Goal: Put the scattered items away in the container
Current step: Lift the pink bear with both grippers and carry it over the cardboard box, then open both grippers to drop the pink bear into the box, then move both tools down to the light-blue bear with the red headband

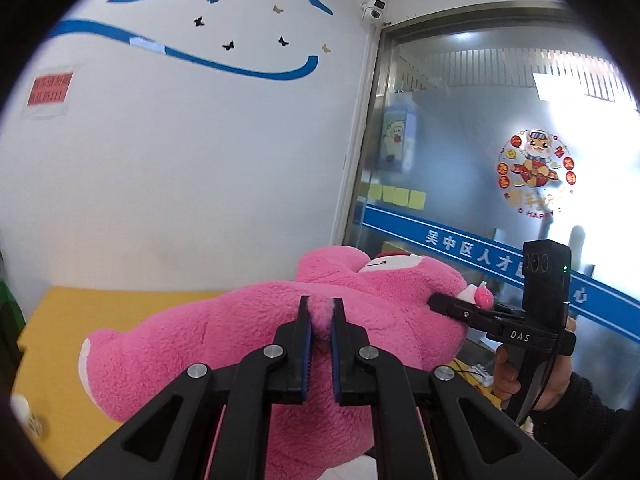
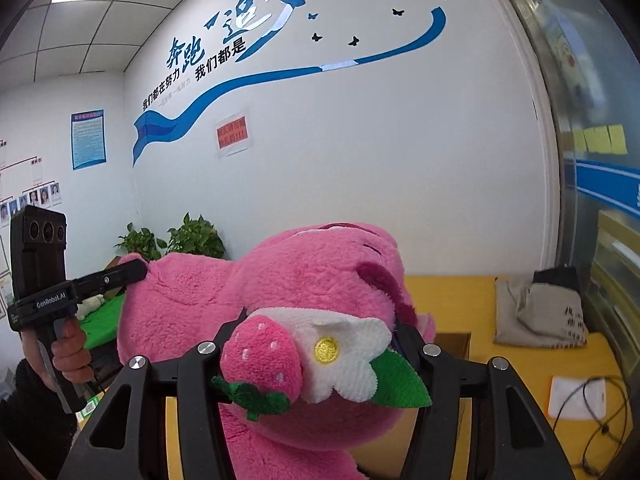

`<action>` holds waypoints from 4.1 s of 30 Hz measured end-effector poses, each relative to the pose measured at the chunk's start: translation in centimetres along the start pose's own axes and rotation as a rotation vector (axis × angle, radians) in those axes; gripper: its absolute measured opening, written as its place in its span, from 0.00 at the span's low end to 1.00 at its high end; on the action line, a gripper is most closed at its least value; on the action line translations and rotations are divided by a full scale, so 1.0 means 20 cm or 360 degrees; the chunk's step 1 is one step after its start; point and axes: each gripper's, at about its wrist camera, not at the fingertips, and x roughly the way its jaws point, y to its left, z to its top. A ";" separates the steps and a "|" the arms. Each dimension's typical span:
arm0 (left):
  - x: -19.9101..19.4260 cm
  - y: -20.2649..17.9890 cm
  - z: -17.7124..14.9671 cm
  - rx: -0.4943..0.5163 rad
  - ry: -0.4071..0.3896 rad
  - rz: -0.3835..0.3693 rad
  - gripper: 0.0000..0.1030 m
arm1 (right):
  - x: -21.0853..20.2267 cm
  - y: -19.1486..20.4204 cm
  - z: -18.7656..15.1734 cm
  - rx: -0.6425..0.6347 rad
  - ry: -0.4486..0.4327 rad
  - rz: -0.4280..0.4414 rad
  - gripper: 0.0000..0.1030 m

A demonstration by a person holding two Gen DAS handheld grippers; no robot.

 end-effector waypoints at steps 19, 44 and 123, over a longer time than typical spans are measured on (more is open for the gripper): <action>1.05 0.62 -0.27 -0.0145 0.0329 -0.0003 0.06 | 0.91 -0.65 -0.13 0.0248 0.0192 -0.0140 0.59; 1.63 0.86 -0.97 -0.0400 0.0854 -0.0044 0.08 | 1.33 -1.02 -0.89 0.0452 0.0665 -0.0366 0.60; -0.08 0.71 -1.64 -0.0778 0.0824 0.0275 0.78 | 0.55 0.82 -1.62 -0.0266 0.0910 0.0416 1.00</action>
